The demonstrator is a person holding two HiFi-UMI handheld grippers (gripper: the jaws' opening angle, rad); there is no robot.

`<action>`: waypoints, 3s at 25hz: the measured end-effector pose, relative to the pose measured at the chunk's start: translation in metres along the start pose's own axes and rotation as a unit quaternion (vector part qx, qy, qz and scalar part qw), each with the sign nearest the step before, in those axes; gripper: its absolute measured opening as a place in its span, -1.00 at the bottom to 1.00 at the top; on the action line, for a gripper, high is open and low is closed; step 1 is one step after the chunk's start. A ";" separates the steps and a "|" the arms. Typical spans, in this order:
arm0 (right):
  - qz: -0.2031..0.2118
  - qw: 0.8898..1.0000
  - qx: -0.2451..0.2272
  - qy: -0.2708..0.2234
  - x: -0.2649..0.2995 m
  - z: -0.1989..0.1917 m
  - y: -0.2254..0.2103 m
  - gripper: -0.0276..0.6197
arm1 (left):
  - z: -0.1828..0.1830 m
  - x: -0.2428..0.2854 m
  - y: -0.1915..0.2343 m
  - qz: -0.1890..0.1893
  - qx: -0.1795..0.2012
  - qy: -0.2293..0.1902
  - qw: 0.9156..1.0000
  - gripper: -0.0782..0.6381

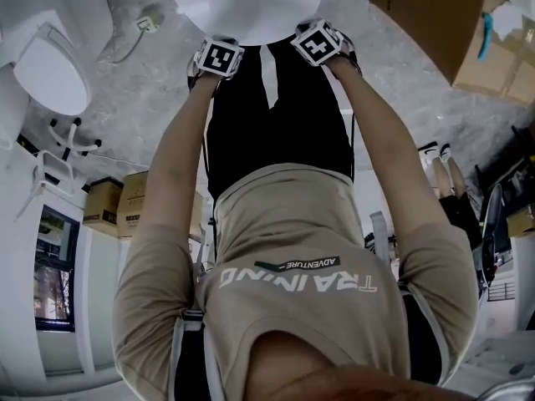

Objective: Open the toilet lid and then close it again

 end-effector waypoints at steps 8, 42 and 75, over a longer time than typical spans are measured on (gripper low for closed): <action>0.024 0.999 0.025 0.007 0.005 -0.009 -0.001 -0.87 | 0.001 0.007 0.000 -0.003 0.020 0.005 1.000 -0.77; 0.035 0.998 0.010 -0.045 -0.090 -0.008 0.039 -0.87 | 0.026 -0.093 -0.047 0.004 0.040 -0.093 0.995 -0.77; -0.186 0.865 -0.133 -0.446 -0.456 0.186 0.124 -0.87 | 0.125 -0.535 -0.076 0.174 0.073 -0.562 0.805 -0.77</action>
Point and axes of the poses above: the fingertips, and each gripper's own axes: x forward along the fingers, y to its left, z out of its top, the point moved 4 cm from there along -x, backward along the fingers, and after that the axes turned 2 degrees about y, right-handed, at the moved point
